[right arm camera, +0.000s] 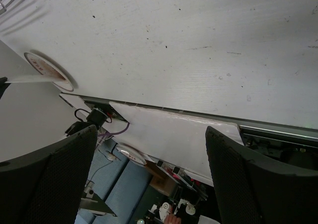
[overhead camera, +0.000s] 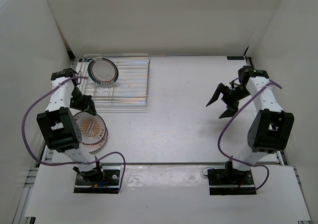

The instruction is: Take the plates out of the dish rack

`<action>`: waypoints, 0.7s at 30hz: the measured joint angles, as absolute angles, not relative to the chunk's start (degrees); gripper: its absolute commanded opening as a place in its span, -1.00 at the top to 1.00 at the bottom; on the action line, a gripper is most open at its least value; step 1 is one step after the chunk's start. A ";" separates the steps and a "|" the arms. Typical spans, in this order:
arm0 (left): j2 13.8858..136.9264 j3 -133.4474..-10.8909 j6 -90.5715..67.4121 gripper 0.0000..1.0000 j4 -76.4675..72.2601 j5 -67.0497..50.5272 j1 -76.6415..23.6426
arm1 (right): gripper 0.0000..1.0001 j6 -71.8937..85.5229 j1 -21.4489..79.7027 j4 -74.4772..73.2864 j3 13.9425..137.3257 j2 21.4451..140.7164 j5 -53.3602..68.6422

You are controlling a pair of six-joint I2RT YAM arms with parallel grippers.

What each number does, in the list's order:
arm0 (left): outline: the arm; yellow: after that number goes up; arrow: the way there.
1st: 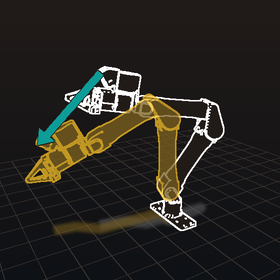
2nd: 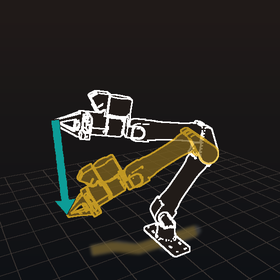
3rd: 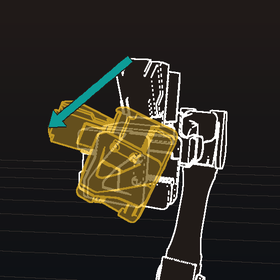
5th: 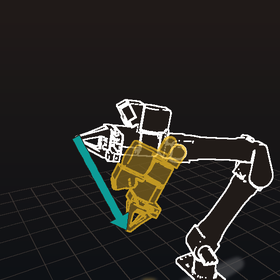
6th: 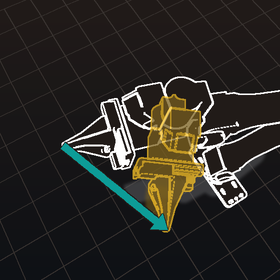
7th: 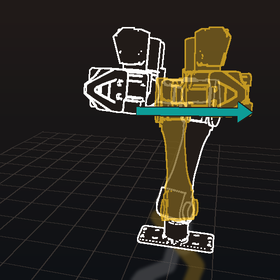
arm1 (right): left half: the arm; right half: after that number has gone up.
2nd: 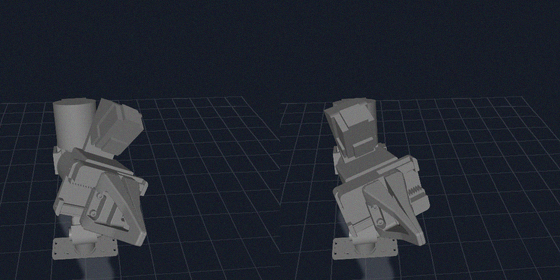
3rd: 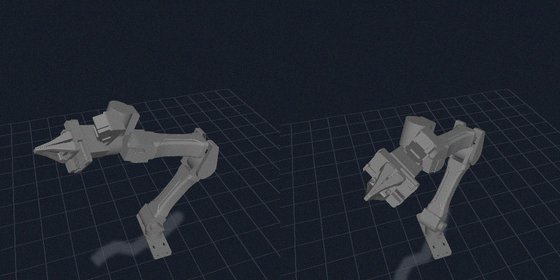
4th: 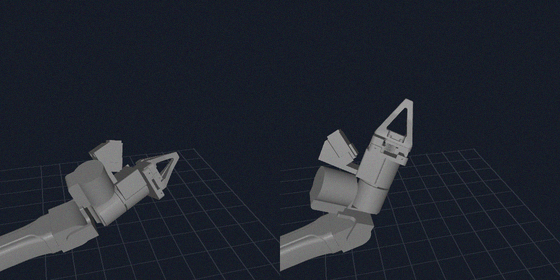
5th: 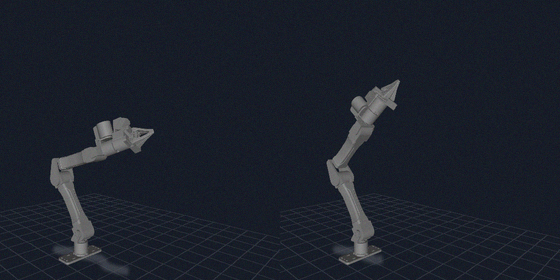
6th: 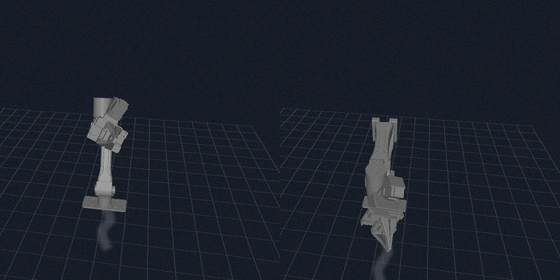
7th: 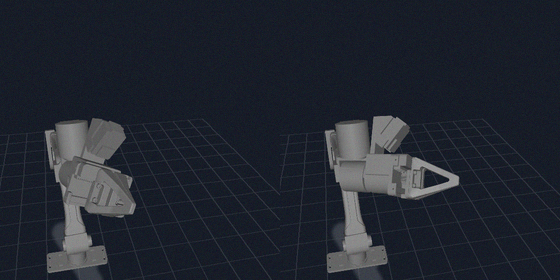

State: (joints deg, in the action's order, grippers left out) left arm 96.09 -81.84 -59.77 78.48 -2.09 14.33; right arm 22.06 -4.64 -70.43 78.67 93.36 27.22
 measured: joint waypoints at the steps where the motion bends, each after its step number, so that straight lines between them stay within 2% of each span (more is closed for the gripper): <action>1: 96.49 -81.84 -59.79 0.82 78.56 -2.31 14.33 | -0.81 22.06 -4.64 -70.41 78.67 93.36 27.22; 3: 97.49 -81.84 -59.81 0.72 78.83 -2.74 14.33 | -0.81 22.06 -4.64 -70.41 78.67 93.36 27.22; 8: 99.70 -81.84 -59.79 0.63 79.05 -4.01 14.33 | -0.81 22.06 -4.64 -70.39 78.67 93.36 27.22; 9: 99.92 -81.84 -59.79 0.41 79.07 -4.16 14.33 | -0.81 22.06 -4.64 -70.39 78.70 93.36 27.24; 11: 100.05 -81.84 -59.55 0.09 78.94 -4.43 14.33 | -0.81 22.04 -4.64 -70.39 78.67 93.36 27.22; 15: 100.20 -83.15 -59.33 -0.40 78.37 -4.58 14.33 | -0.81 22.06 -4.64 -70.37 78.67 93.36 27.22; 21: 100.29 -85.62 -58.72 -0.45 77.54 -3.79 14.39 | -0.81 22.06 -4.64 -70.35 78.67 93.36 27.22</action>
State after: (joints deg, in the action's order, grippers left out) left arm 100.29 -85.62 -58.72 77.54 -3.79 14.39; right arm 22.06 -4.64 -70.35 78.67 93.36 27.22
